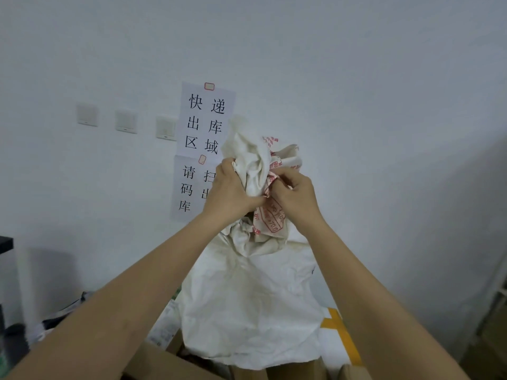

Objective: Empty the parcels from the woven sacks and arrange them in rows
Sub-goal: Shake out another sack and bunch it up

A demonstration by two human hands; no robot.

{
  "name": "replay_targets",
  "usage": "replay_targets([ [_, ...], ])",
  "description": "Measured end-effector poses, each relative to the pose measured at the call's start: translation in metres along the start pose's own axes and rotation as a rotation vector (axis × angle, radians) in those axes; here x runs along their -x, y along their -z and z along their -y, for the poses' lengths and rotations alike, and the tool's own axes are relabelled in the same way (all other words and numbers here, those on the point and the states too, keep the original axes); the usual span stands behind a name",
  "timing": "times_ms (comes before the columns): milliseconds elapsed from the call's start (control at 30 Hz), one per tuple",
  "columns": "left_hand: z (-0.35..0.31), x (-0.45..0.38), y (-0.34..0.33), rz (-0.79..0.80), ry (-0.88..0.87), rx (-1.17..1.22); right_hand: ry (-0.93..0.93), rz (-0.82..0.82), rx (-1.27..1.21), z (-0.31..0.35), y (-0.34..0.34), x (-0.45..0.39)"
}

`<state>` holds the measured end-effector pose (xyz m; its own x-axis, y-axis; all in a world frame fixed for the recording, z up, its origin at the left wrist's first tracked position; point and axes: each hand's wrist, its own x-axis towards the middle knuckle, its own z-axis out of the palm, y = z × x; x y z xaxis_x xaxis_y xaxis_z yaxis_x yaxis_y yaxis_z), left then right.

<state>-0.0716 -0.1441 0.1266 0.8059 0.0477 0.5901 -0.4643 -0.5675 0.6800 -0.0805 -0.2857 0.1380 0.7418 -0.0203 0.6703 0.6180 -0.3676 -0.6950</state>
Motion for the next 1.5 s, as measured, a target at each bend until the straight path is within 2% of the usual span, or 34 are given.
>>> replay_targets([
  [100, 0.003, 0.001, -0.005, -0.097, -0.032, -0.080, -0.003, 0.045, 0.058, -0.002, 0.001, 0.003],
  [333, 0.005, -0.001, -0.007, -0.112, 0.011, -0.084, 0.009, 0.106, 0.012, 0.000, 0.005, 0.009],
  [433, 0.007, -0.002, -0.003, -0.095, 0.019, -0.073, 0.071, 0.106, 0.099, -0.014, 0.010, 0.011],
  [667, 0.009, 0.002, 0.006, -0.032, 0.014, -0.022, -0.065, 0.258, 0.292, -0.057, 0.021, 0.021],
  [867, 0.017, 0.000, 0.014, -0.036, 0.041, 0.006, -0.248, 0.325, 0.088, -0.085, 0.027, 0.020],
  [1000, 0.025, -0.003, 0.023, -0.052, 0.071, 0.017, -0.246, 0.359, 0.323, -0.105, 0.028, 0.023],
  [1167, 0.029, -0.004, 0.025, -0.023, 0.052, -0.011, -0.227, 0.317, 0.485, -0.126, 0.013, 0.017],
  [1267, 0.033, -0.004, 0.028, 0.003, 0.036, 0.009, -0.385, 0.195, 0.510, -0.128, 0.006, 0.003],
  [1400, 0.041, -0.005, 0.029, -0.001, 0.003, 0.049, -0.553, 0.281, 0.618, -0.125, 0.001, -0.014],
  [1467, 0.038, -0.010, 0.032, -0.053, -0.026, 0.049, -0.532, 0.166, 0.445, -0.113, -0.001, -0.031],
  [1500, 0.036, -0.014, 0.035, -0.090, -0.043, 0.060, -0.497, 0.076, 0.260, -0.103, -0.002, -0.039],
])
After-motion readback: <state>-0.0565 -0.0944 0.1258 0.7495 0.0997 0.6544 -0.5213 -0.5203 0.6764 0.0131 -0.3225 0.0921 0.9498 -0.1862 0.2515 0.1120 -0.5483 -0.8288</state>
